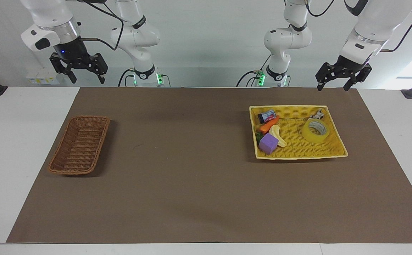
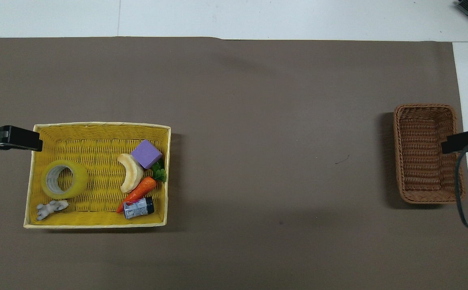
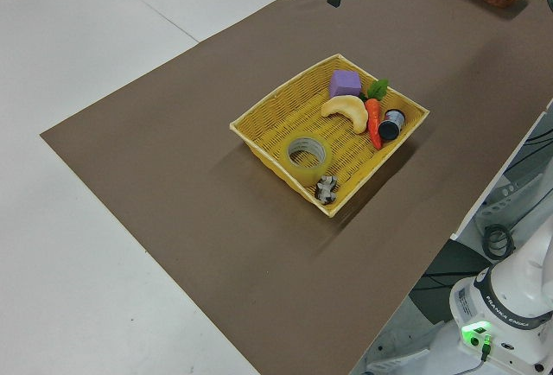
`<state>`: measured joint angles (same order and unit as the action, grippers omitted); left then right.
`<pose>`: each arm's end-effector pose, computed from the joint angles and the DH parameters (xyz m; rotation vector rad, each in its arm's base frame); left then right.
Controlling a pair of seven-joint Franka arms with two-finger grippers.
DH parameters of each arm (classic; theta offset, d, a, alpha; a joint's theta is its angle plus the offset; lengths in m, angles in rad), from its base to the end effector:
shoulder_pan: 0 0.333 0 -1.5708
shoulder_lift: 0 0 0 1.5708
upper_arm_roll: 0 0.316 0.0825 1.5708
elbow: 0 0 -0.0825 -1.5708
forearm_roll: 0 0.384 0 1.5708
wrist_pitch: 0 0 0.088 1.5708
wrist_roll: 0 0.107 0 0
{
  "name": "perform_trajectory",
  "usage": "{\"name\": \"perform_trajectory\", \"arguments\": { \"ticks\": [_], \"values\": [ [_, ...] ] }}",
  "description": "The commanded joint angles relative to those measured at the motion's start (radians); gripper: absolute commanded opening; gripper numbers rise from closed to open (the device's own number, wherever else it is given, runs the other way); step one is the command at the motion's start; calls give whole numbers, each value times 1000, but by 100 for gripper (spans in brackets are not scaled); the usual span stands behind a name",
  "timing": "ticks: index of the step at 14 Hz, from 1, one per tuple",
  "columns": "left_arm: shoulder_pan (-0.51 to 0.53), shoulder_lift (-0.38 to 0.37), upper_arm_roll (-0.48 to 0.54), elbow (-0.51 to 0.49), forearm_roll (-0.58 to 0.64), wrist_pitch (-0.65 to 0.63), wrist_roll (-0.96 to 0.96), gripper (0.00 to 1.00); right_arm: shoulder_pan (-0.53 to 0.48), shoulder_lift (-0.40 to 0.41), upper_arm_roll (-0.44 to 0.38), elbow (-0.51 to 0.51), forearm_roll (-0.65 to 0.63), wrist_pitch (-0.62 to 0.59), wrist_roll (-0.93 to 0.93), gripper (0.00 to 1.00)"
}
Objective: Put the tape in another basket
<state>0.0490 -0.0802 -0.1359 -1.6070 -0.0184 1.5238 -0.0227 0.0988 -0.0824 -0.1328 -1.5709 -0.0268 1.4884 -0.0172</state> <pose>0.5224 -0.0507 0.6462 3.1326 -0.1012 -0.0065 0.5198 -0.0241 0.6611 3.1257 -0.0290 -0.0019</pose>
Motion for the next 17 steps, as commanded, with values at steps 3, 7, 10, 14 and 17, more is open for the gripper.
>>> {"name": "perform_trajectory", "arguments": {
  "ticks": [3, 7, 10, 14, 17],
  "values": [
    [12, -21, -1, -28, -3, 10, 78, 100, -13, -16, 4, -9, 5, -7, -27, 100],
    [14, -23, -1, -30, -5, 10, 84, 100, -7, -16, 8, -9, 5, -7, -27, 100],
    [20, -23, 1, -31, -5, 10, 87, 100, -11, -16, 5, -9, 5, -13, -29, 100],
    [28, -23, -1, -33, -5, 15, 86, 100, -11, -16, 7, -9, 5, -11, -27, 100],
    [28, -24, -1, -34, -5, 13, 87, 100, -11, -16, 7, -9, 5, -17, -29, 100]
  ]
}}
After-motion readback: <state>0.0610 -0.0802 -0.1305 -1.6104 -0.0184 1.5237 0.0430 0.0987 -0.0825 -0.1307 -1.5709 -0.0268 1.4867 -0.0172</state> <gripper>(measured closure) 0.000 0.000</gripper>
